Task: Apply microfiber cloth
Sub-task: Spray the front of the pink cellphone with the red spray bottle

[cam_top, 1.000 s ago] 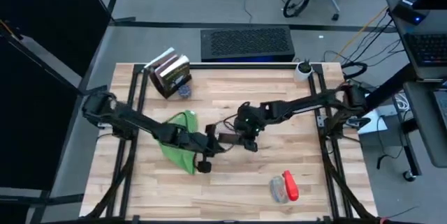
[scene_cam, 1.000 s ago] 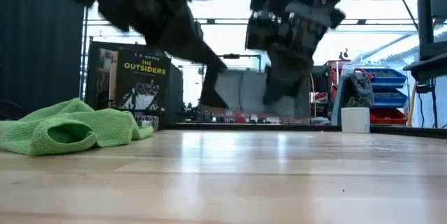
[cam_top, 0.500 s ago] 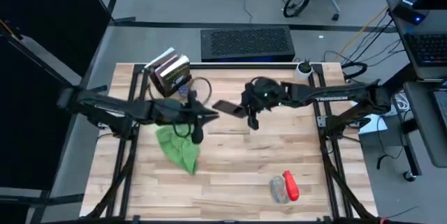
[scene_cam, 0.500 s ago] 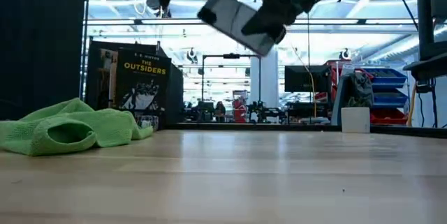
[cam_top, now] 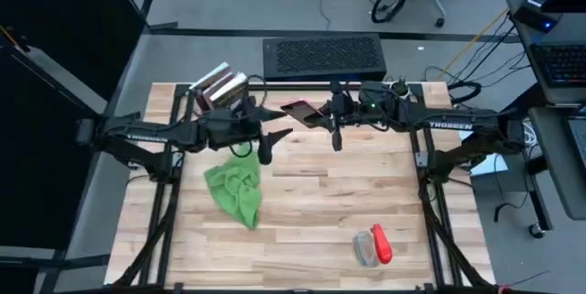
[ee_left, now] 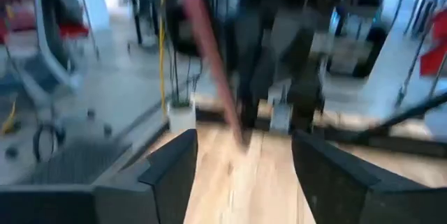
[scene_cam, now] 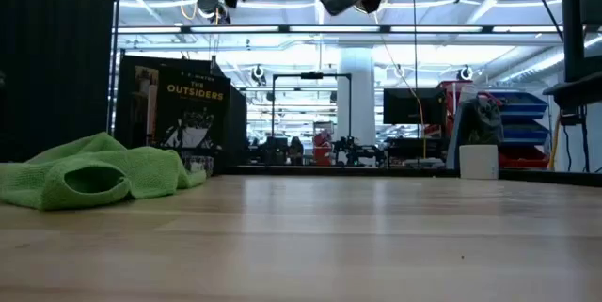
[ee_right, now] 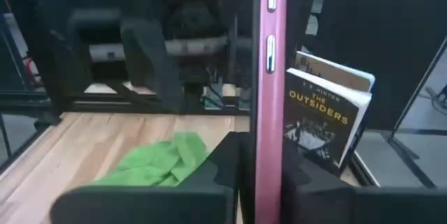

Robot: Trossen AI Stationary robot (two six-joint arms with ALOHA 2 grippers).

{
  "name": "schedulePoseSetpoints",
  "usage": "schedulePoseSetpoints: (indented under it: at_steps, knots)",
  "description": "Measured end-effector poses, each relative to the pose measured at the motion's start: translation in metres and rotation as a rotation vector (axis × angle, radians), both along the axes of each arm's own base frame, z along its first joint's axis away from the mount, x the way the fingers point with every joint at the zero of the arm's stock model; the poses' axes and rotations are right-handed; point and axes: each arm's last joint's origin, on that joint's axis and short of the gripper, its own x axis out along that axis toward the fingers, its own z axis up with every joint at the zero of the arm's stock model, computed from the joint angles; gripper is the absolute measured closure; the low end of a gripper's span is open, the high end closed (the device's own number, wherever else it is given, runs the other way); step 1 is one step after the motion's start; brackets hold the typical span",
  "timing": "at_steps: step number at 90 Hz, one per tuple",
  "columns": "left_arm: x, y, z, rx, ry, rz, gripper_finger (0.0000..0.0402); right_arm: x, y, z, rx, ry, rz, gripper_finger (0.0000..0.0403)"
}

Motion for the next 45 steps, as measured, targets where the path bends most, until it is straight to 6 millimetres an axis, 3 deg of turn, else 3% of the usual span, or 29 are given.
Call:
schedulePoseSetpoints:
  at_steps: [32, 45]
  knots:
    - [-0.002, 0.003, 0.019, 0.069, -0.191, -0.154, 0.0219, 0.015, 0.018, -0.003, 0.001, -0.053, 0.067, 0.0387]
    - [0.001, 0.003, 0.017, 0.069, -0.188, -0.165, 0.0238, 0.017, 0.018, -0.001, 0.013, -0.089, 0.064, 0.0387]
